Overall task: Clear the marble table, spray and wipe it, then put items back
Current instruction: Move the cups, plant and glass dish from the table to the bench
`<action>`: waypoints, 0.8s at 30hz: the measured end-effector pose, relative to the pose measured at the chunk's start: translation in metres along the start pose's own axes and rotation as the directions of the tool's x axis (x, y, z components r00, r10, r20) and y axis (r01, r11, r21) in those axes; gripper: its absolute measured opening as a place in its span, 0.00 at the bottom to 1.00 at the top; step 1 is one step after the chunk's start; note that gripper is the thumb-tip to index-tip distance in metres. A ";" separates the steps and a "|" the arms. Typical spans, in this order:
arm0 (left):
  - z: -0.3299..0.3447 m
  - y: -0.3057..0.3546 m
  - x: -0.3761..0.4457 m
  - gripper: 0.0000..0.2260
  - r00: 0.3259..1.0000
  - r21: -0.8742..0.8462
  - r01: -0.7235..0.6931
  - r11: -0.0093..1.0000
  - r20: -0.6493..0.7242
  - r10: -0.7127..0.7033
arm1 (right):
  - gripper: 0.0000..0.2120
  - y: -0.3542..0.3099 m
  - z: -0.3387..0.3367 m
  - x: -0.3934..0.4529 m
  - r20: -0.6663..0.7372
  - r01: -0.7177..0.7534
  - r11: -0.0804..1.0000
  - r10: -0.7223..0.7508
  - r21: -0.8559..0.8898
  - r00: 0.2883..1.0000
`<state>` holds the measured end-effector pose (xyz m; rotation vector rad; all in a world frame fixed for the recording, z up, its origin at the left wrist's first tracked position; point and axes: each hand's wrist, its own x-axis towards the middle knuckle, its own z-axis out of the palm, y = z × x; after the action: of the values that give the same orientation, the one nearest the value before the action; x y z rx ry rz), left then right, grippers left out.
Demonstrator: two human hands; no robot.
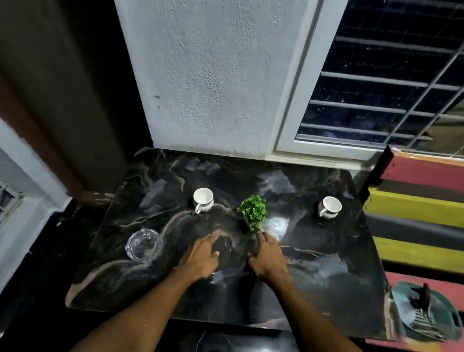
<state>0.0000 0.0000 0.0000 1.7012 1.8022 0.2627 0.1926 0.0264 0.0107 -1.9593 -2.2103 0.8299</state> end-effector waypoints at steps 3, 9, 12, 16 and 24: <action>-0.003 -0.002 0.010 0.20 0.996 -0.093 0.072 0.993 -0.042 -0.077 | 0.32 0.002 -0.004 0.009 -0.018 -0.107 0.978 0.112 0.176 0.994; -0.015 -0.001 0.049 0.19 0.960 -0.281 0.207 0.937 -0.127 -0.250 | 0.47 0.010 -0.017 0.056 -0.035 -0.167 0.929 0.189 0.330 0.981; -0.019 -0.004 0.073 0.22 0.916 -0.349 0.303 0.887 -0.150 -0.372 | 0.53 0.013 -0.015 0.086 -0.013 -0.153 0.927 0.168 0.341 0.986; -0.024 -0.012 0.107 0.17 0.860 -0.376 0.389 0.841 -0.180 -0.478 | 0.54 0.015 -0.007 0.123 0.001 -0.142 0.948 0.148 0.286 0.989; -0.019 -0.016 0.140 0.17 0.804 -0.481 0.450 0.753 -0.148 -0.576 | 0.37 0.024 0.005 0.155 0.000 -0.201 0.937 0.210 0.287 0.978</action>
<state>-0.0180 0.1363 -0.0372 0.8358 2.1566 0.6333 0.1833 0.1713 -0.0492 -2.0614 -1.7685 1.0688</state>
